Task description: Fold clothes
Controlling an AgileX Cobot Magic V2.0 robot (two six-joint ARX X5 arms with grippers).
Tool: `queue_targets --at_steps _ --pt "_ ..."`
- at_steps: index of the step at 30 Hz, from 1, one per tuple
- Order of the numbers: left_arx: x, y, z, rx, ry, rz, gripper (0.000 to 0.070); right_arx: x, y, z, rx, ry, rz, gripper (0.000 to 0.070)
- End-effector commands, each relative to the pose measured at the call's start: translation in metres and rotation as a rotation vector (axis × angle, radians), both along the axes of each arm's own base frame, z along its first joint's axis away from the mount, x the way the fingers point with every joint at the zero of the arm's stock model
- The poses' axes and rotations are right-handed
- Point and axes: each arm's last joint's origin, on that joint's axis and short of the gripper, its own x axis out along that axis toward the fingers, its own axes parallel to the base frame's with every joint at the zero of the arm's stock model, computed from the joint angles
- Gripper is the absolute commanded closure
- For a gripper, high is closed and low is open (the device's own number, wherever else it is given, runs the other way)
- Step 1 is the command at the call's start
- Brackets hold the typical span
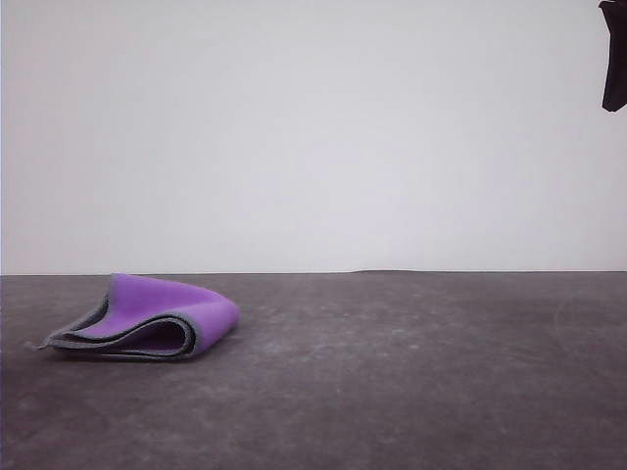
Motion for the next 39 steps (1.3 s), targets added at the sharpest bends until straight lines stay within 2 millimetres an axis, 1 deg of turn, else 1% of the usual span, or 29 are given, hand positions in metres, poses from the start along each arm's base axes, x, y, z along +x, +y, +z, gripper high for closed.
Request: queue_targets --at_steps 1,6,12,34,36,39 --pt "-0.002 0.000 0.002 -0.037 -0.053 0.015 0.0683 0.003 0.000 0.001 -0.002 -0.009 0.003 0.0700" --pt "-0.005 0.002 -0.005 -0.022 0.008 0.045 0.0683 0.003 0.000 0.001 -0.002 -0.011 0.003 0.0700" --pt "-0.007 0.002 -0.001 -0.012 -0.040 0.048 0.0683 0.003 0.000 0.001 -0.002 -0.014 0.003 0.0700" --pt "-0.007 0.000 -0.001 -0.014 -0.040 0.028 0.0683 0.004 0.000 0.002 -0.004 -0.022 0.004 0.0700" --pt "-0.007 0.000 -0.001 -0.014 -0.040 0.028 0.0683 0.004 0.000 0.005 -0.024 -0.064 0.020 0.0700" --pt "-0.007 0.000 -0.001 -0.014 -0.041 0.028 0.0683 -0.009 -0.004 0.014 -0.011 -0.210 -0.007 0.0700"
